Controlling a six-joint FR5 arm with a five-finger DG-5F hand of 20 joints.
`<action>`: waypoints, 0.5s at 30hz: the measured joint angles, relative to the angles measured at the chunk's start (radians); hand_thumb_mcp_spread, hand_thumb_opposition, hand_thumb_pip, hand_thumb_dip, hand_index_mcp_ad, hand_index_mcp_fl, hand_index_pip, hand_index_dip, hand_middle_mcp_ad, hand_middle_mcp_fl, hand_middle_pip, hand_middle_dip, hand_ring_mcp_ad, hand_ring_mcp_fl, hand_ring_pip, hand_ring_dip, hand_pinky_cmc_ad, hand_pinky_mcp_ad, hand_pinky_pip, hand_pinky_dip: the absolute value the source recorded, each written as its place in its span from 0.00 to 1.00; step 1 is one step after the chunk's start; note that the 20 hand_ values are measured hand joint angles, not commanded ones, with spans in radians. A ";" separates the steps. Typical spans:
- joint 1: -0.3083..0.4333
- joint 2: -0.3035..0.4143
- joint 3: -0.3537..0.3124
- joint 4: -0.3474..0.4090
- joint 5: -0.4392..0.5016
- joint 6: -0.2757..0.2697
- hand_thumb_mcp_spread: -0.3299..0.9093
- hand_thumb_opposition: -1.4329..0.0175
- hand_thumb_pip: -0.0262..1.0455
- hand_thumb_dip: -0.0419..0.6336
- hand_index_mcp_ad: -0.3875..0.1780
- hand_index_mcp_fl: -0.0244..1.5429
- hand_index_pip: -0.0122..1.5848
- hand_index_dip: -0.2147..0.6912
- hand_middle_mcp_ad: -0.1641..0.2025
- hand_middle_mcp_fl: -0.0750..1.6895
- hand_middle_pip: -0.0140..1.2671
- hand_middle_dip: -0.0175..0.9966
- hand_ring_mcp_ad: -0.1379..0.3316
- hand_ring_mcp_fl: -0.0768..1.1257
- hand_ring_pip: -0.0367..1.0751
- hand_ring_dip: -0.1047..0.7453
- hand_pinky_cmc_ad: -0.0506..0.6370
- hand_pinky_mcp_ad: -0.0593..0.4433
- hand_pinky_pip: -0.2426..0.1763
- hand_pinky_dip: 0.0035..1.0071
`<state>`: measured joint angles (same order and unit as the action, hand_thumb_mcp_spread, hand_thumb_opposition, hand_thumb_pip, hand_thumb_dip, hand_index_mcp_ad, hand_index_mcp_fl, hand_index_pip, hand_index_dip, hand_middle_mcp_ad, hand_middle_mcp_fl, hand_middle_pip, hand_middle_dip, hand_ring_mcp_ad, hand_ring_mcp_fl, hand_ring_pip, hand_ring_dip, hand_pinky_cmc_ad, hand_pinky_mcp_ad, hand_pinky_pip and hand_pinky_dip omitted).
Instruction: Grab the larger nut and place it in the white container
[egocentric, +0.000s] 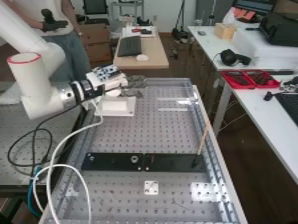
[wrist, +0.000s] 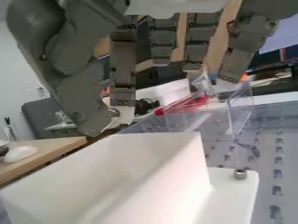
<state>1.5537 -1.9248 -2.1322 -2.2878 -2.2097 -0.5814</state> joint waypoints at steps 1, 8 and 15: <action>0.002 0.003 -0.004 -0.006 0.009 -0.005 0.55 0.42 0.78 0.32 0.44 0.09 0.98 0.23 0.65 0.05 0.11 0.11 0.57 0.06 0.28 0.14 0.55 0.69 0.29 0.75; 0.009 0.023 -0.023 -0.029 0.050 -0.018 0.53 0.42 0.84 0.34 0.41 0.03 0.98 0.10 0.65 0.04 0.10 0.11 0.57 0.06 0.30 0.14 0.56 0.70 0.29 0.82; -0.001 0.057 -0.028 -0.032 0.090 -0.012 0.51 0.42 0.84 0.34 0.40 0.03 0.97 0.06 0.65 0.04 0.10 0.11 0.57 0.06 0.30 0.14 0.56 0.70 0.29 0.84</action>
<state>1.5529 -1.8674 -2.1599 -2.3197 -2.1196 -0.5935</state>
